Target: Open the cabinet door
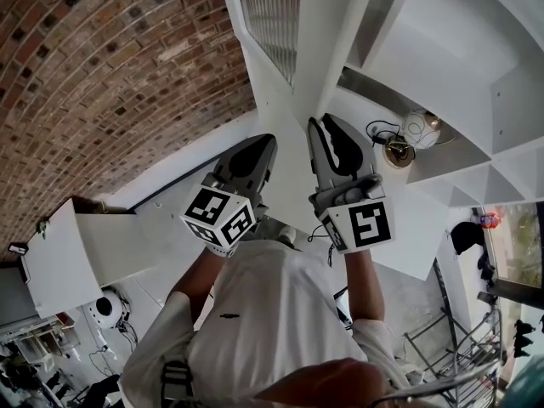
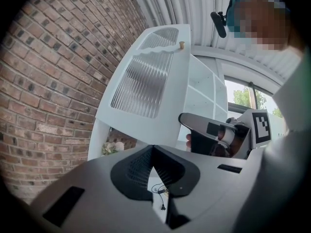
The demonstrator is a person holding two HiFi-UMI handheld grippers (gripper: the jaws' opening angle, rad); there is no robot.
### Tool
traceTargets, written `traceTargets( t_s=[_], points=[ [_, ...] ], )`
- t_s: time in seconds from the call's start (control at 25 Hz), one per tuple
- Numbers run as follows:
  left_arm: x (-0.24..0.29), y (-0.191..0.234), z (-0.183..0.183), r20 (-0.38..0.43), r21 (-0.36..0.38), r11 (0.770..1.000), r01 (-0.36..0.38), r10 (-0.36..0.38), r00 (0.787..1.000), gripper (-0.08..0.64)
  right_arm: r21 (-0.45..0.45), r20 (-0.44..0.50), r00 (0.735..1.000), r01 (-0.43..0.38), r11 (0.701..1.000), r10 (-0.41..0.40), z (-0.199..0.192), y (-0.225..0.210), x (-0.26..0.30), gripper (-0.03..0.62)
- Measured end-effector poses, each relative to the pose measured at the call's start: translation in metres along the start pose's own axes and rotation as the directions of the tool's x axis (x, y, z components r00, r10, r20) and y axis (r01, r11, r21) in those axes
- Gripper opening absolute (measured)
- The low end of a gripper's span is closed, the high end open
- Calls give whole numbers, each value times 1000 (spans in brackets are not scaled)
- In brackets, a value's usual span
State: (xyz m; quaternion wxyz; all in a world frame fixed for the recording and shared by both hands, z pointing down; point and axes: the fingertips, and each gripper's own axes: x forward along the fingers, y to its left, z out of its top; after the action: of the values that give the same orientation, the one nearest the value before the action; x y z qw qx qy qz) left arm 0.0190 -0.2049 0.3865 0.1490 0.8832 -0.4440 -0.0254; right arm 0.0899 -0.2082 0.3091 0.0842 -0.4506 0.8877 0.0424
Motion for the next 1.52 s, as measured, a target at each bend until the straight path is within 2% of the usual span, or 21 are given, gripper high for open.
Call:
traceTargets(
  t_s=[0.36, 0.68, 1.2, 1.52],
  points=[
    [-13, 10, -4, -1, -6, 1000, -23, 23, 1000, 9, -11, 6, 998, -55, 998, 55, 0, 30, 3, 74],
    [-40, 22, 0, 28, -15, 997, -75, 75, 997, 9, -4, 9, 993, -117, 993, 117, -1, 61, 11, 78],
    [-95, 47, 10, 86, -36, 984, -172, 175, 981, 9, -25, -15, 975, -220, 975, 220, -4, 117, 31, 83],
    [-119, 66, 9, 96, -69, 976, -206, 212, 972, 9, -53, -34, 971, -240, 969, 239, -6, 137, 40, 83]
  ],
)
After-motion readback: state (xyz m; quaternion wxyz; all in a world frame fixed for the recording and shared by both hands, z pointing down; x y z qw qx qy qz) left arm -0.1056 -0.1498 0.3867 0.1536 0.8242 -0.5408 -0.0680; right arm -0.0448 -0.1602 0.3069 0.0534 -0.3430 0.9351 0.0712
